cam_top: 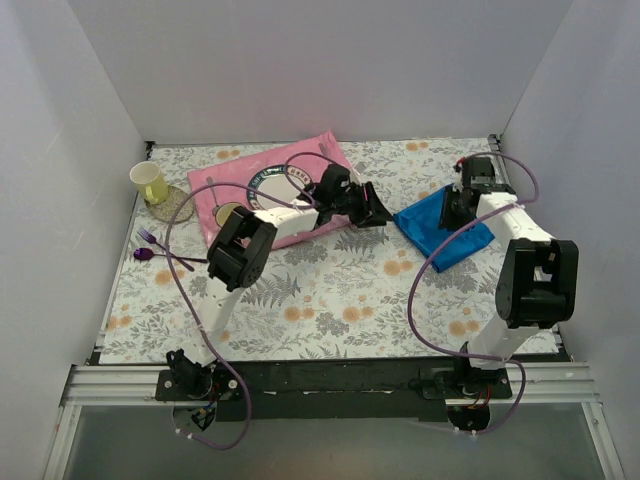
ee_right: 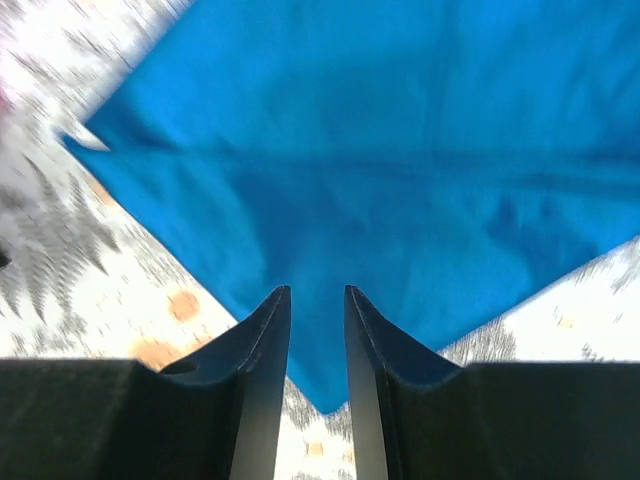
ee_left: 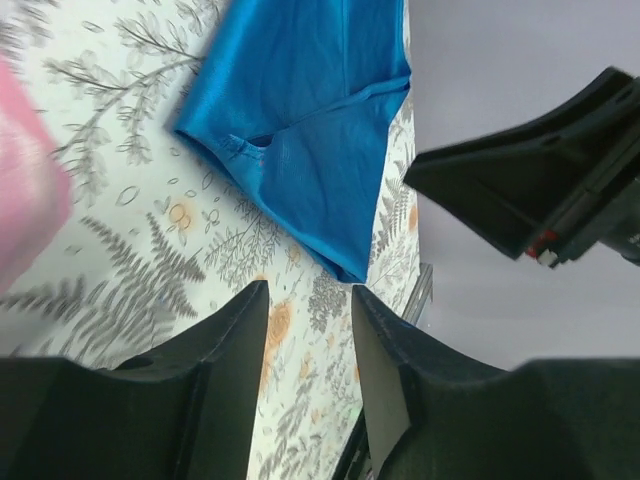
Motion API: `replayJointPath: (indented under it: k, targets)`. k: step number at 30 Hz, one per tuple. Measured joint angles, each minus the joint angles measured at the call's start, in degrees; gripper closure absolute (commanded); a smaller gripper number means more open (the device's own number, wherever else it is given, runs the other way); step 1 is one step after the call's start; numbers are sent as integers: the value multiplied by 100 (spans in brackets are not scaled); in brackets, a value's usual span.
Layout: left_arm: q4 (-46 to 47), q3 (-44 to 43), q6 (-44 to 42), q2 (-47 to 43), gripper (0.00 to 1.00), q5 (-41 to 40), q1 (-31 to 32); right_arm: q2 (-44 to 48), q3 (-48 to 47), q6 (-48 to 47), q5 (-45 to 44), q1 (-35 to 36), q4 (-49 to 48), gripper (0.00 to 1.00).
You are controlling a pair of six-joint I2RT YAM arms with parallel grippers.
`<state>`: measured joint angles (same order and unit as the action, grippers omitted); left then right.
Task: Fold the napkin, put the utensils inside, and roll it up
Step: Fold the napkin
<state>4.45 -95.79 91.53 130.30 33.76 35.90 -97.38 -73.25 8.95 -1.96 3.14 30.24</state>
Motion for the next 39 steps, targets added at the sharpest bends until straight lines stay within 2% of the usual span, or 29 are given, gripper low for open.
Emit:
replayJointPath:
  k: [4,7,15,19,25,29,34,36,39]
  targets:
    - [227,-520,66,813,66,177,308,341,964,188,516,-455,-70,71]
    - [127,-807,48,1128,69,151,448,411,1300,280,824,-632,-105,76]
    - [-149,-1224,20,1285,71,-129,466,590,1497,378,1241,-763,-420,81]
    - [-125,-1812,31,1650,72,-157,442,680,1558,402,1318,-763,-570,82]
    - [-83,-2159,131,2083,73,-90,435,942,1886,415,1274,-763,-643,80]
    - [-111,-2247,138,2114,68,-66,435,960,1899,391,1259,-763,-682,75]
    - [-321,-2398,79,2111,55,-57,435,920,1891,319,1241,-763,-800,68]
    - [-492,-2485,9,2098,53,-72,437,826,1832,308,1244,-763,-815,68]
    - [-835,-2514,-118,1987,51,-107,446,627,1661,291,1241,-734,-874,73]
